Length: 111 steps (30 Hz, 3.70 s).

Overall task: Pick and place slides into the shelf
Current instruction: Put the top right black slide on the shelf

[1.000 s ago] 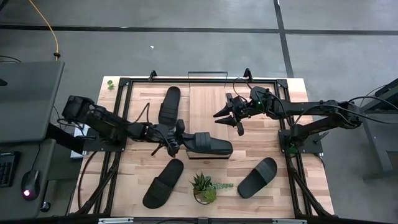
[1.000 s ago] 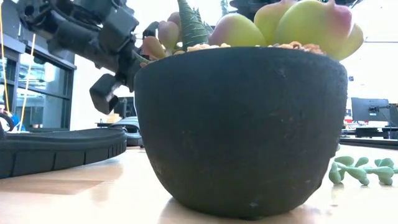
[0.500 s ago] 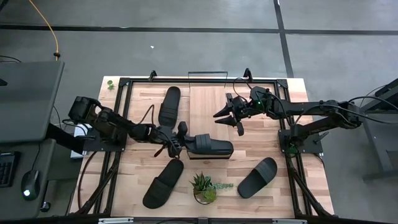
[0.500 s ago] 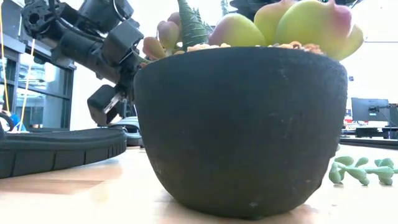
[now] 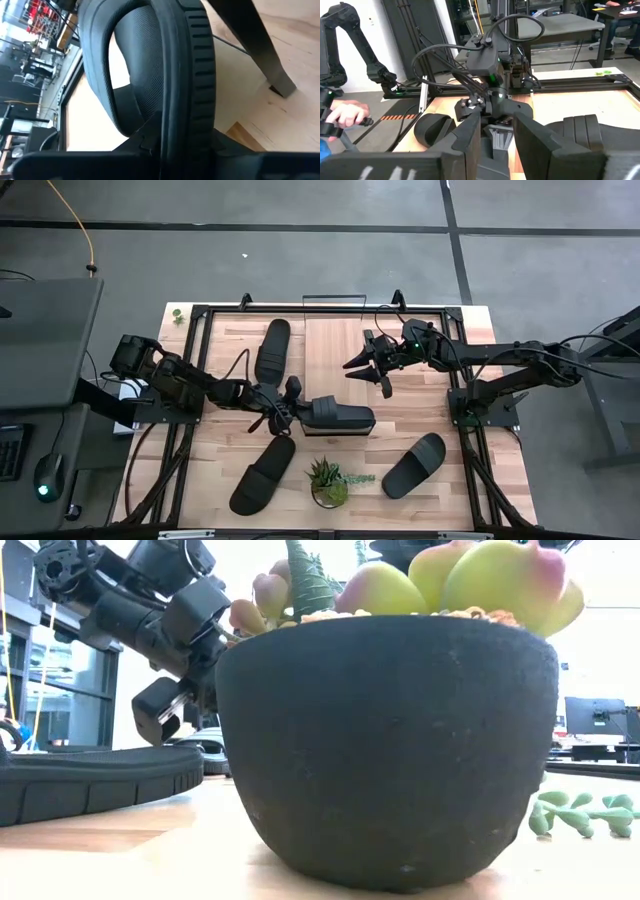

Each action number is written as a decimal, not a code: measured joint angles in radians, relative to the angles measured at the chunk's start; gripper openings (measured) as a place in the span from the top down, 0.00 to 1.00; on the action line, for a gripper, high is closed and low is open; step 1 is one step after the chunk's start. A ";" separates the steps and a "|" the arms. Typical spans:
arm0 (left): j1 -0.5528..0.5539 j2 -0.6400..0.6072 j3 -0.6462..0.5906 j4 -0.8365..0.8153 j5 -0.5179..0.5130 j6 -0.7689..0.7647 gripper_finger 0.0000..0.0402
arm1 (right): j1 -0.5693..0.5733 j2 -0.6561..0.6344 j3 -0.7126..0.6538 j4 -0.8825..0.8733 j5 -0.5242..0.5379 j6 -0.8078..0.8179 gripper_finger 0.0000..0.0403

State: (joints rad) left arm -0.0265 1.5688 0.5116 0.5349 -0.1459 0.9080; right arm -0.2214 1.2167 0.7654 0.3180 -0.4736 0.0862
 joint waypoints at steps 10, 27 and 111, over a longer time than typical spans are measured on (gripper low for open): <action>0.000 0.000 0.000 -0.015 0.007 -0.005 0.62 | 0.000 0.000 0.000 0.000 0.000 0.000 0.73; 0.000 0.000 -0.001 -0.077 -0.098 -0.085 0.34 | 0.000 0.000 0.000 -0.021 0.000 -0.001 0.73; 0.000 -0.571 0.132 -0.381 -0.300 -0.808 0.52 | 0.084 0.373 0.001 -0.285 -0.165 0.044 0.73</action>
State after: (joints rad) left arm -0.0265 0.9977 0.6441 0.1543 -0.4461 0.0998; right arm -0.1371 1.5894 0.7662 0.0331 -0.6386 0.1306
